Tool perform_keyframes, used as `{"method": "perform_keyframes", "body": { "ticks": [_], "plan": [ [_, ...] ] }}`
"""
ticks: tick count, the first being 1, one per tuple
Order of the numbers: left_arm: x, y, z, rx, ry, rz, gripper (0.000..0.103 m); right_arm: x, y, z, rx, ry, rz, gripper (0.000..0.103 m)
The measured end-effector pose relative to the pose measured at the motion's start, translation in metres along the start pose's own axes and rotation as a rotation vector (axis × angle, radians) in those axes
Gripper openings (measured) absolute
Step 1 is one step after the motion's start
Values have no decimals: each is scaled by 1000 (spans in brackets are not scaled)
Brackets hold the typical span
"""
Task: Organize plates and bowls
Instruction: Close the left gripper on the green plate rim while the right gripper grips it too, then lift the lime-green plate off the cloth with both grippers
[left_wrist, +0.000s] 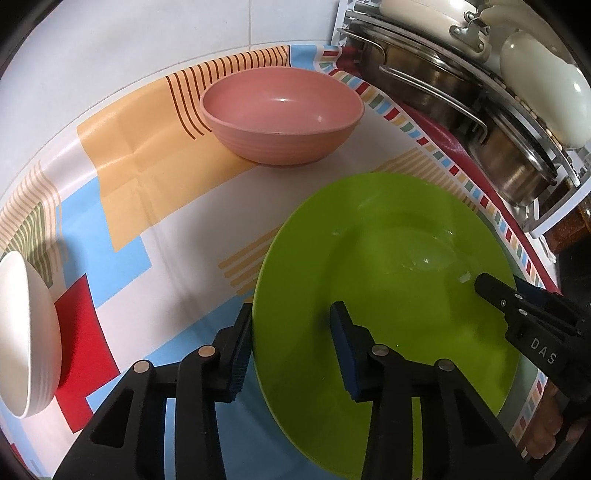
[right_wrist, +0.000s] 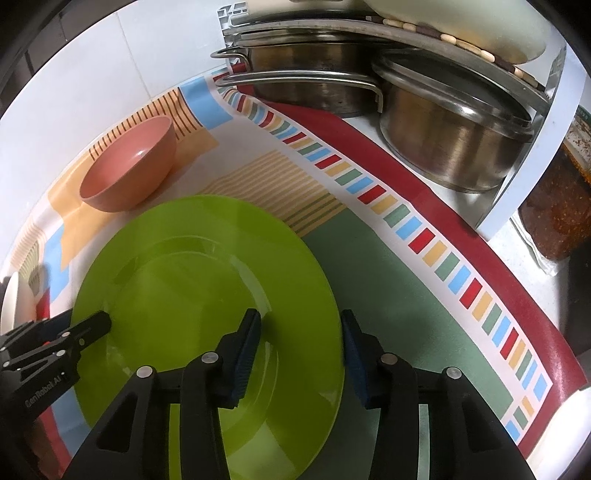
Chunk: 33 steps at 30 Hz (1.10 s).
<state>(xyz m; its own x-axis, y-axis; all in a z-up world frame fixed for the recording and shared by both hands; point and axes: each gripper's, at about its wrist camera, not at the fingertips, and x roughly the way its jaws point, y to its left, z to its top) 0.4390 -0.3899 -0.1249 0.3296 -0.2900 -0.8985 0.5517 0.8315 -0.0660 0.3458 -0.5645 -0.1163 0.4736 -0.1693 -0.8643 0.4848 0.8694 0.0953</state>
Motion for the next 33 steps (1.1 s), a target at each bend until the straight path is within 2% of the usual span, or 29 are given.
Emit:
{"method": "perform_keyframes", "body": {
  "ticks": [18,33],
  "plan": [
    [-27,14,-21,-16,-52,9,39,-25,10,-15,-14,-26,-8,43],
    [-99,46,-64,-112,-143,43,39,-80,51,-36,-104,-104,17,43]
  ]
}}
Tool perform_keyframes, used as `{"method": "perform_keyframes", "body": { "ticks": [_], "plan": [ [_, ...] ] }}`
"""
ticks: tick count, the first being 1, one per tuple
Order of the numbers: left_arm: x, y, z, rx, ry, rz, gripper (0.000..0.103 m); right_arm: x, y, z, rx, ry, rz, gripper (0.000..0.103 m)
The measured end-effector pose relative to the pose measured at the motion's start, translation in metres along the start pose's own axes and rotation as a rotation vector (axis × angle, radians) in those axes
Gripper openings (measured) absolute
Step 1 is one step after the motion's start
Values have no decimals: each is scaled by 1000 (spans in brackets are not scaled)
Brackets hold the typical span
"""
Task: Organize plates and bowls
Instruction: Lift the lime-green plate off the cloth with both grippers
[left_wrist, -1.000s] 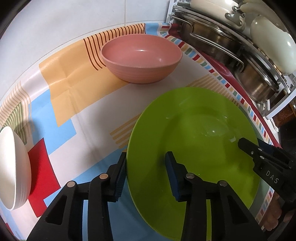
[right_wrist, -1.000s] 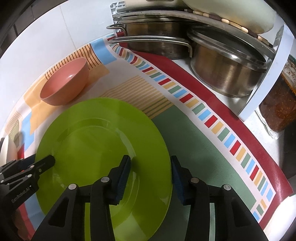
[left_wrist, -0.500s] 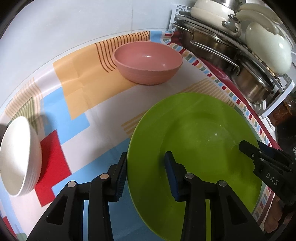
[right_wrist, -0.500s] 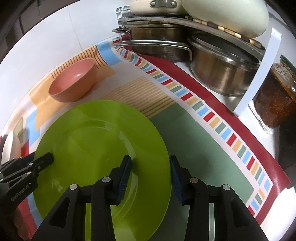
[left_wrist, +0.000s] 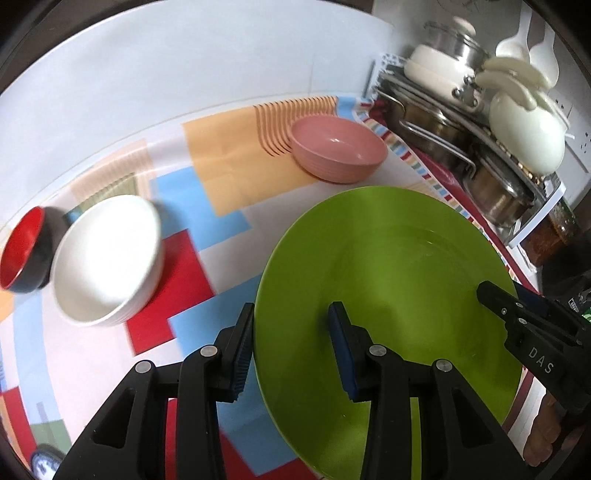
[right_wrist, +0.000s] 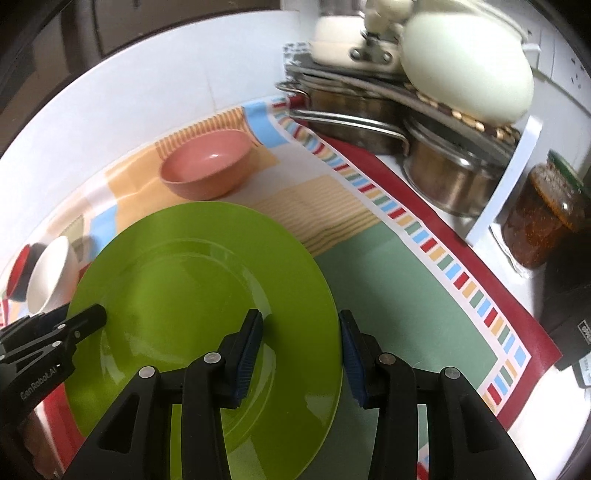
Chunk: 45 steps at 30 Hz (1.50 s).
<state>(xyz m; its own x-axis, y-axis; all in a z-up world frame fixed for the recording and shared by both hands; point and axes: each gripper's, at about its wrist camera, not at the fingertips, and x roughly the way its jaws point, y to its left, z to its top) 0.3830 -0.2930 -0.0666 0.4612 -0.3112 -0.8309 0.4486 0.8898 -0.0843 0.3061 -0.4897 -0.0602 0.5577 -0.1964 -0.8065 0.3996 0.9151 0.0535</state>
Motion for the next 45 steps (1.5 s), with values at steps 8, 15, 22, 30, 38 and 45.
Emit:
{"method": "perform_keyframes", "body": {
  "ticks": [8,15,22,30,38,45],
  "plan": [
    [-38,36,-24,-65,-60,11,38,-28,34,-8,-64,-46,30,43],
    [-65,75,-53,-131,-90,57,38,-48,70,-23,-119,-64,72,43],
    [-96,109,-86,-200,-107,107,38,-66,110,-40,-184,-68,122,43],
    [-129,153,-121,-266,-126,154,37,-85,157,-60,-245,-67,177,43],
    [-161,194,-152,-322,-145,199,37,-106,207,-81,-306,-75,224,43],
    [-181,227,-178,-365,-151,234,37,-120,247,-100,-354,-72,260,43]
  ]
}}
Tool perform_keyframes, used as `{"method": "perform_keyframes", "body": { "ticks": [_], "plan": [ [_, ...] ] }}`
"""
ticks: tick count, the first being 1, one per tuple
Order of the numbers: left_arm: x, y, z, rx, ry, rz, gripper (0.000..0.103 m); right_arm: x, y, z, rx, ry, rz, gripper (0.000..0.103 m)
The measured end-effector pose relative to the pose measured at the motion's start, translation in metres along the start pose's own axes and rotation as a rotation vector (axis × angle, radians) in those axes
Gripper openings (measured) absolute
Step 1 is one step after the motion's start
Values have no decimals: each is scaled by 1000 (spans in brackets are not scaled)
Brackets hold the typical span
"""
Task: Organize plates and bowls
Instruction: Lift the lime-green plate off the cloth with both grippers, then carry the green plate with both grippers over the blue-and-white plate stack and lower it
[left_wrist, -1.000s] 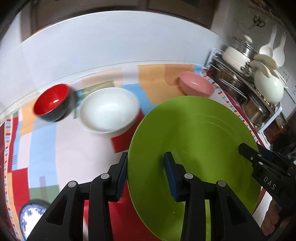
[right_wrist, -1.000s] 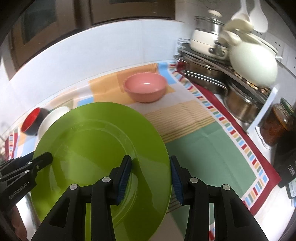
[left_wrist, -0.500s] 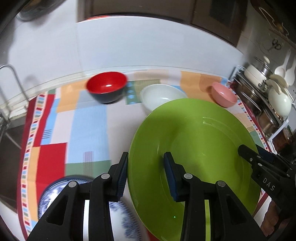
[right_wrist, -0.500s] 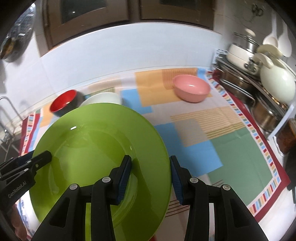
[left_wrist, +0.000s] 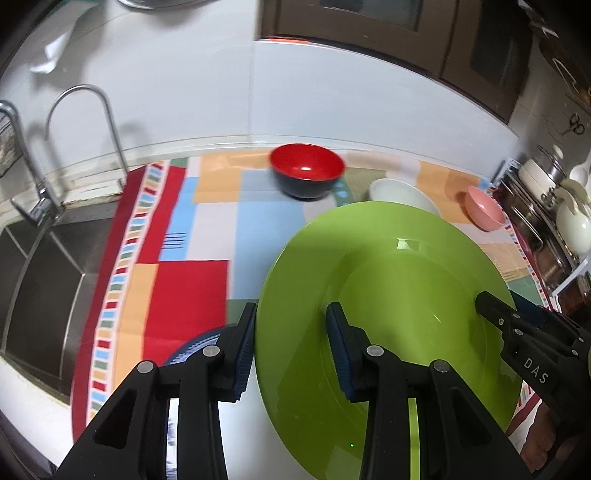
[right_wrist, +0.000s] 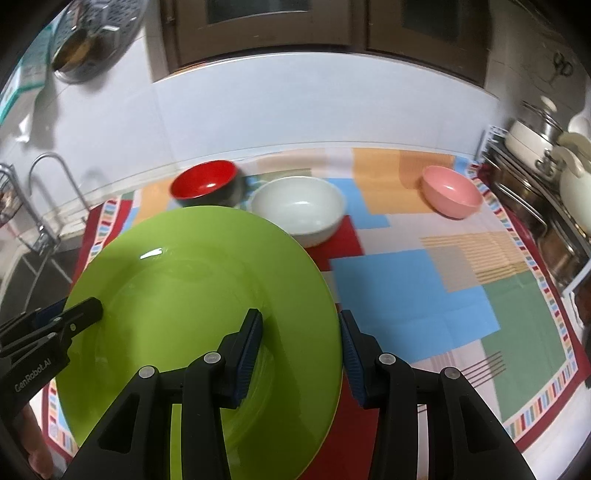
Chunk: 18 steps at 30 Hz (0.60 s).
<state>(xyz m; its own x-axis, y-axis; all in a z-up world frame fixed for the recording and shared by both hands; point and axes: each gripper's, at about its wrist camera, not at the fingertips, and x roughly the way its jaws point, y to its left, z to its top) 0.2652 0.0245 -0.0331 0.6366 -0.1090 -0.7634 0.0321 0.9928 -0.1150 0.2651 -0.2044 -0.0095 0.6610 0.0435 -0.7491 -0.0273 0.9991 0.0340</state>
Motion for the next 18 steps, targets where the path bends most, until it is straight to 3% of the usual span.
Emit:
{"method": "perform_keyframes", "body": {
  "ticks": [7,18],
  "plan": [
    [-11,36,-11,-30,8,39,37,1,39,-7,-35,15,35,43],
    [-8,85,-42,-82,97,84,37,17,91,-29,-93,105,82,43]
  ]
}}
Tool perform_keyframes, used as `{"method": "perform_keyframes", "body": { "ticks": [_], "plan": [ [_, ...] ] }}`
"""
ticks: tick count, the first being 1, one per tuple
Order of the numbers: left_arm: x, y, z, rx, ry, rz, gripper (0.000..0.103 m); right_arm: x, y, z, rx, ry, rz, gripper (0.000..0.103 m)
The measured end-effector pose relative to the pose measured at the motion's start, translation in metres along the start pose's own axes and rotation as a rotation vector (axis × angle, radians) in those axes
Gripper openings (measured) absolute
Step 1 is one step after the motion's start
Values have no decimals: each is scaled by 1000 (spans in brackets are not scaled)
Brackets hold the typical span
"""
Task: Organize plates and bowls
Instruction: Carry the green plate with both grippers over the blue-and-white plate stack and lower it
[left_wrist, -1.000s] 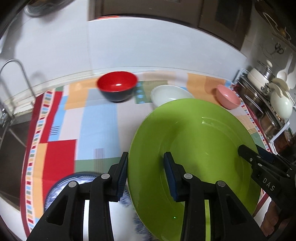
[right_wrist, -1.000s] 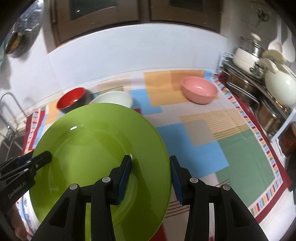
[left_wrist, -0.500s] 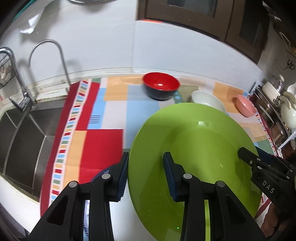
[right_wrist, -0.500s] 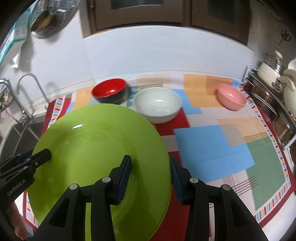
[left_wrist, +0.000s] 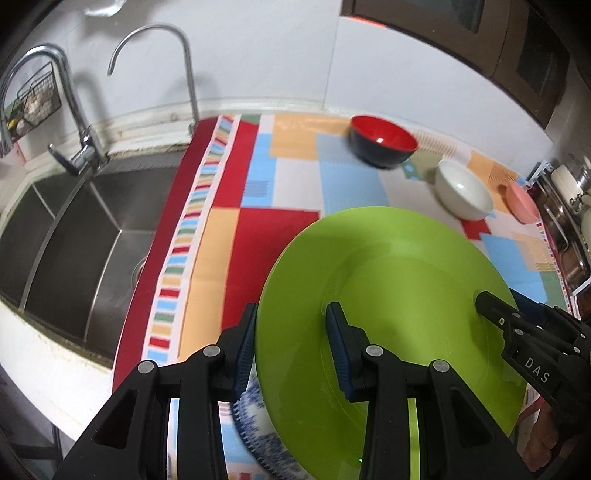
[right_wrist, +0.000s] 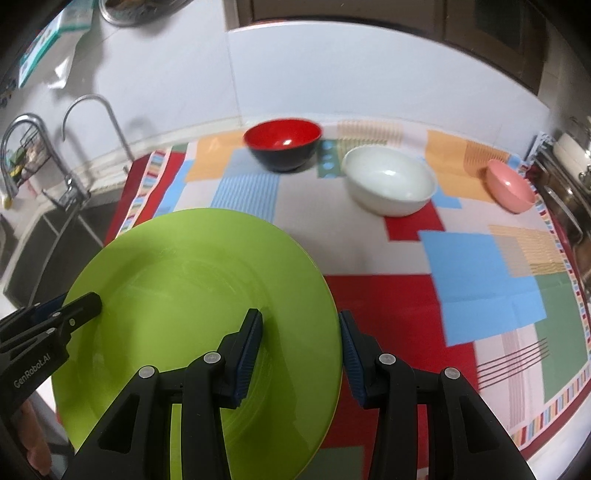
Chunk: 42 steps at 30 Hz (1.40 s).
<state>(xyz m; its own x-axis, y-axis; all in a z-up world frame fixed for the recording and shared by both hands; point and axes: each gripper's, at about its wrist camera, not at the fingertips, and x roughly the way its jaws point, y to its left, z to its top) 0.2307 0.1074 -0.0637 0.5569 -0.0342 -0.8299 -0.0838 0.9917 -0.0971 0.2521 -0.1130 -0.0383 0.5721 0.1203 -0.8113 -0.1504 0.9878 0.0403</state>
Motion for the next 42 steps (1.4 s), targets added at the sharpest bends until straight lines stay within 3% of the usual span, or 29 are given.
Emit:
{"method": "perform_keyframes", "body": {
  "ticks": [17,30,42],
  "plan": [
    [29,25,-30,-14,126,-5,37,32,29,-29,-32,155,5,43],
    [41,25,-35,-10,162,-5,37,44,29,-37,-27,204,2,45],
    [44,23,-36,-1,171,40,37,53,29,-39,-61,248,23,48]
  ]
}}
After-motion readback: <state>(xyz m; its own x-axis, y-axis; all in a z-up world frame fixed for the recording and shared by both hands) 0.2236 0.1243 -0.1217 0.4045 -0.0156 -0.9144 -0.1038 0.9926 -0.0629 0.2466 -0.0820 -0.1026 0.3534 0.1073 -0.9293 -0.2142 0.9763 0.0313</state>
